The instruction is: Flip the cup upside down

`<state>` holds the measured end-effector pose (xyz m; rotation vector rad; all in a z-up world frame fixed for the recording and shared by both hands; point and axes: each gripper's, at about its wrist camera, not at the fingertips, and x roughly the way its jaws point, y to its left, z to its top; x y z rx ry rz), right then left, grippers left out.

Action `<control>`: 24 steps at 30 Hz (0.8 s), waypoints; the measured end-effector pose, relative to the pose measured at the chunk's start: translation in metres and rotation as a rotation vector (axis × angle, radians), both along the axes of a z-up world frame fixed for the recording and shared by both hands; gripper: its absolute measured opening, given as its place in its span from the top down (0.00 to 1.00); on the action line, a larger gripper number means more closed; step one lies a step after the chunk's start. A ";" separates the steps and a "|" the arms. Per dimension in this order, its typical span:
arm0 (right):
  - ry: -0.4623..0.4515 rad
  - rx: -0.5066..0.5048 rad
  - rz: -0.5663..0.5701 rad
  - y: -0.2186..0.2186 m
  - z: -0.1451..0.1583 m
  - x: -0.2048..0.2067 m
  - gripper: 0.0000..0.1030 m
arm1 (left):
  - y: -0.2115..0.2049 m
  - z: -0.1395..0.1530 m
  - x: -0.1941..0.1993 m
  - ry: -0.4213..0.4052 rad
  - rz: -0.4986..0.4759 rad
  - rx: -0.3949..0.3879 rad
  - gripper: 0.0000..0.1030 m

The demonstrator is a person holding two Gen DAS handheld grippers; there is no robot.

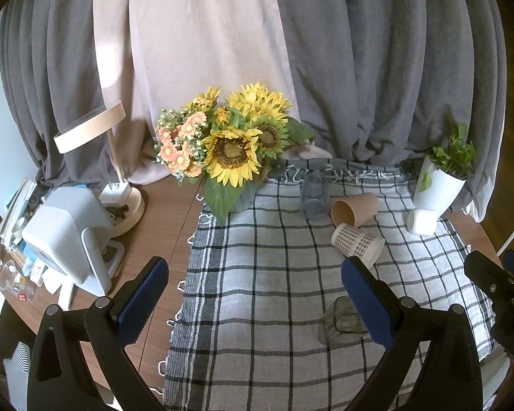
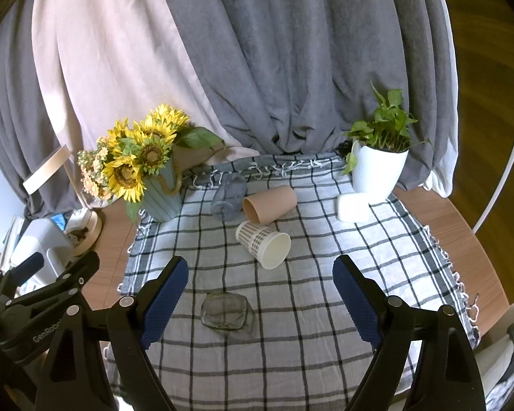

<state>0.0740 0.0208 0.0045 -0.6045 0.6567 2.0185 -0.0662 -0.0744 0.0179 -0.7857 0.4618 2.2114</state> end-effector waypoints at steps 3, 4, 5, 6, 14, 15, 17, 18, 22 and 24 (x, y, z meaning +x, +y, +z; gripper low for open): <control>0.001 0.001 -0.001 0.001 0.000 0.000 0.16 | 0.000 0.000 0.000 0.000 -0.001 0.000 0.00; 0.000 0.000 -0.001 0.001 0.000 0.000 0.16 | 0.000 0.000 0.000 0.000 0.001 0.001 0.00; 0.001 0.000 0.000 0.001 0.000 0.000 0.16 | 0.000 0.000 0.000 0.000 0.000 0.000 0.00; 0.000 0.001 0.000 0.001 0.000 0.000 0.16 | 0.000 0.000 0.000 -0.001 -0.002 -0.001 0.00; -0.003 0.000 -0.002 0.002 0.000 0.000 0.16 | 0.001 0.001 0.000 -0.002 -0.001 -0.001 0.00; -0.002 0.000 -0.001 0.002 0.000 0.001 0.16 | 0.001 0.001 0.000 -0.002 0.000 0.000 0.00; -0.003 0.001 0.001 0.003 0.001 0.001 0.16 | 0.003 0.001 0.000 -0.004 0.001 -0.003 0.00; -0.003 0.001 0.000 0.003 0.001 0.001 0.16 | 0.004 0.001 0.001 -0.004 0.001 -0.004 0.00; -0.003 -0.001 0.000 0.003 0.001 0.000 0.16 | 0.004 0.001 0.001 -0.003 0.002 -0.003 0.00; -0.003 -0.001 0.001 0.003 0.001 0.001 0.16 | 0.005 0.000 0.001 -0.003 0.004 -0.004 0.00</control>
